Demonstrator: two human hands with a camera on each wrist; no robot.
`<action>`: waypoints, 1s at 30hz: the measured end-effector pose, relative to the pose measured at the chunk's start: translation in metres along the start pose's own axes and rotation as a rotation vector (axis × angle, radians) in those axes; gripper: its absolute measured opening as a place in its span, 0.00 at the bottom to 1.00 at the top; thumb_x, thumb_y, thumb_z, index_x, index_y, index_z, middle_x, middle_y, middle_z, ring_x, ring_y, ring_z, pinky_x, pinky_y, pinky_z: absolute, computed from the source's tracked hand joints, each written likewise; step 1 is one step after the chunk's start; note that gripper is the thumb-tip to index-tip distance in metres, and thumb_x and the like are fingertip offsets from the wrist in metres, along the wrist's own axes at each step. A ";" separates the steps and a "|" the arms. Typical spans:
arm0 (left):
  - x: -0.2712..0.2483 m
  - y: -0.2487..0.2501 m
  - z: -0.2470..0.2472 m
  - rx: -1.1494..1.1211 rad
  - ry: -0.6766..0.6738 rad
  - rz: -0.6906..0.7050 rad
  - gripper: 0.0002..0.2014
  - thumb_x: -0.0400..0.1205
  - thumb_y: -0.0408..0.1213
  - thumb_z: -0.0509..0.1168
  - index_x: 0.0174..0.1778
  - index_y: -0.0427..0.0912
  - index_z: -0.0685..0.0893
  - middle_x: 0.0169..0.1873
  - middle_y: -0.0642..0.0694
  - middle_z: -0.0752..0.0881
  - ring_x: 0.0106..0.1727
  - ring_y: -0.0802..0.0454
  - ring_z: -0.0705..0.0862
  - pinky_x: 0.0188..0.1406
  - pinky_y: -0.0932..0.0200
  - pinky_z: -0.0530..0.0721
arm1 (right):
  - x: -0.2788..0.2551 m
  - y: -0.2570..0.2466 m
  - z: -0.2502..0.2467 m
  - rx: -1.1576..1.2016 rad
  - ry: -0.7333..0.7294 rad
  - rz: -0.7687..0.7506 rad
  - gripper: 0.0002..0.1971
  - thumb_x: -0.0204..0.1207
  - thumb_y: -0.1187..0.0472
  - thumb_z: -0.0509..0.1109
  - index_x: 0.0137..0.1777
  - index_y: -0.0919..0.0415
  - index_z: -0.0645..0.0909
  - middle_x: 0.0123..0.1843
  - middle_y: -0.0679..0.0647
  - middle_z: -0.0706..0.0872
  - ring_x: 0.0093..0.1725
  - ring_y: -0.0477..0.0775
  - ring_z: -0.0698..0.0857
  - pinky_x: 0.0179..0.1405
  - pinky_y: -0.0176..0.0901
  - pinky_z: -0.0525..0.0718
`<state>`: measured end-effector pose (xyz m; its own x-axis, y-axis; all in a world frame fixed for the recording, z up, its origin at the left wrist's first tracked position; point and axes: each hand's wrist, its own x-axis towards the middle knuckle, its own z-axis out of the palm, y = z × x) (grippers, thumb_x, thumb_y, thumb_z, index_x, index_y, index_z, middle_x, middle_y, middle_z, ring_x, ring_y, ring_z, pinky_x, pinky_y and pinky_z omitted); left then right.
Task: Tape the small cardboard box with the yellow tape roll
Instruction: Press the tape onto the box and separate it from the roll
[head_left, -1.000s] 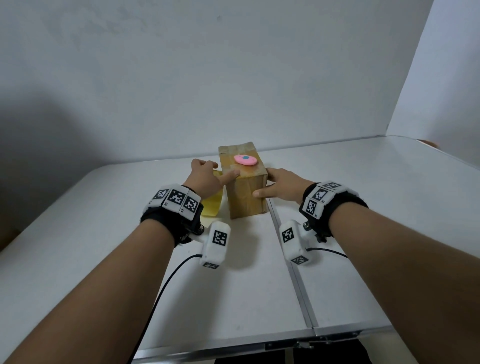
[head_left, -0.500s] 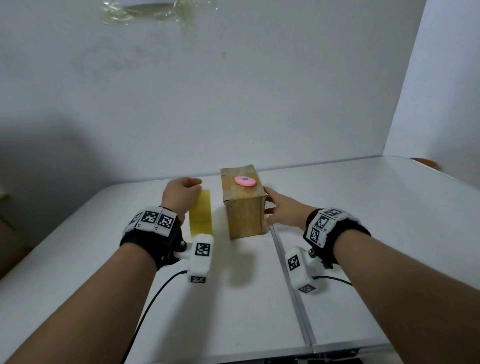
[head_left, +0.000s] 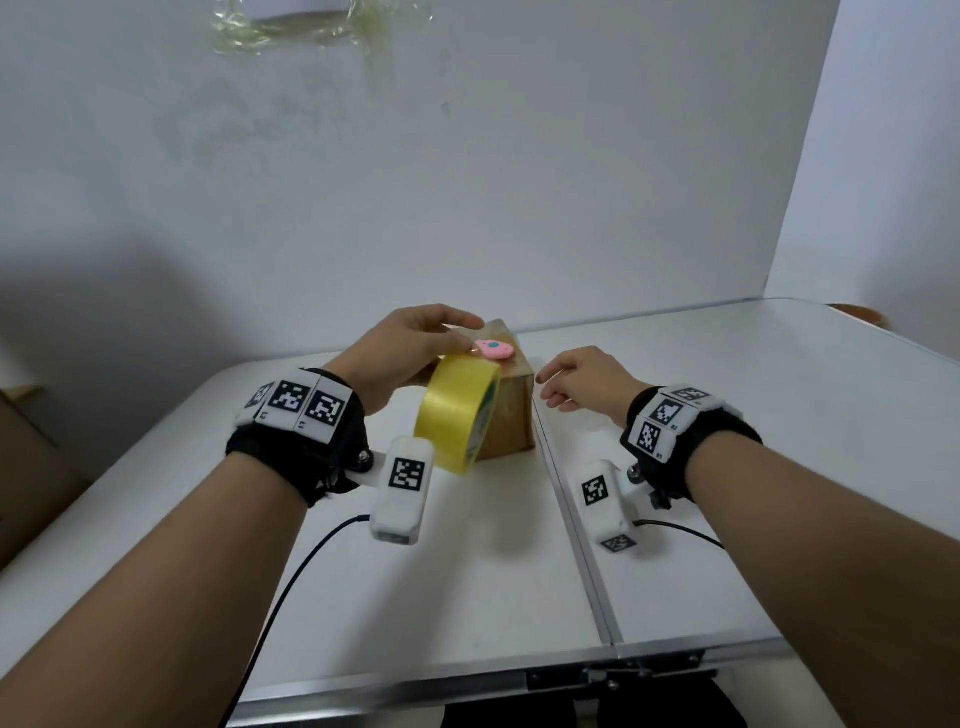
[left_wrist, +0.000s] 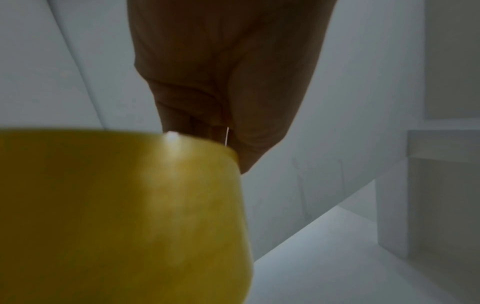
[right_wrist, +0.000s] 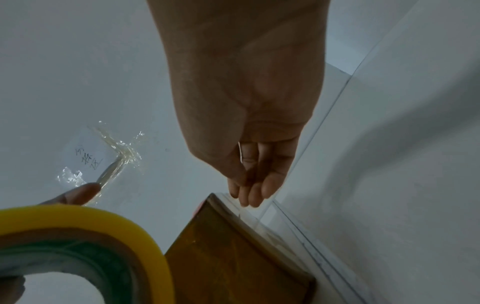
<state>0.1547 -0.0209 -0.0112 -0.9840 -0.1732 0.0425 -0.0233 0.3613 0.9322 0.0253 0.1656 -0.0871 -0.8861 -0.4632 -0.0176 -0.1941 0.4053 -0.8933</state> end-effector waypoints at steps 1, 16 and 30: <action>0.000 0.000 0.007 -0.007 -0.041 0.003 0.13 0.80 0.35 0.70 0.61 0.45 0.87 0.49 0.44 0.90 0.44 0.52 0.87 0.43 0.61 0.86 | -0.003 0.001 -0.004 0.002 0.003 0.001 0.13 0.77 0.73 0.61 0.52 0.66 0.86 0.42 0.60 0.89 0.34 0.48 0.85 0.35 0.32 0.85; 0.041 -0.032 0.107 -0.213 -0.025 0.006 0.16 0.84 0.30 0.63 0.68 0.43 0.79 0.42 0.49 0.88 0.37 0.56 0.88 0.38 0.61 0.87 | -0.028 0.026 -0.050 0.159 -0.071 -0.052 0.22 0.76 0.43 0.70 0.54 0.63 0.89 0.58 0.56 0.91 0.56 0.52 0.87 0.57 0.42 0.84; 0.054 -0.034 0.109 -0.154 -0.101 -0.045 0.27 0.80 0.31 0.69 0.75 0.44 0.70 0.48 0.52 0.87 0.41 0.58 0.86 0.32 0.64 0.84 | -0.015 0.021 -0.039 -0.177 0.093 -0.178 0.09 0.79 0.59 0.68 0.51 0.65 0.85 0.55 0.61 0.88 0.52 0.58 0.86 0.54 0.50 0.84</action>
<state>0.0829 0.0572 -0.0797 -0.9955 -0.0900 -0.0298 -0.0482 0.2092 0.9767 0.0183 0.2120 -0.0882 -0.8644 -0.4689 0.1816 -0.4141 0.4589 -0.7861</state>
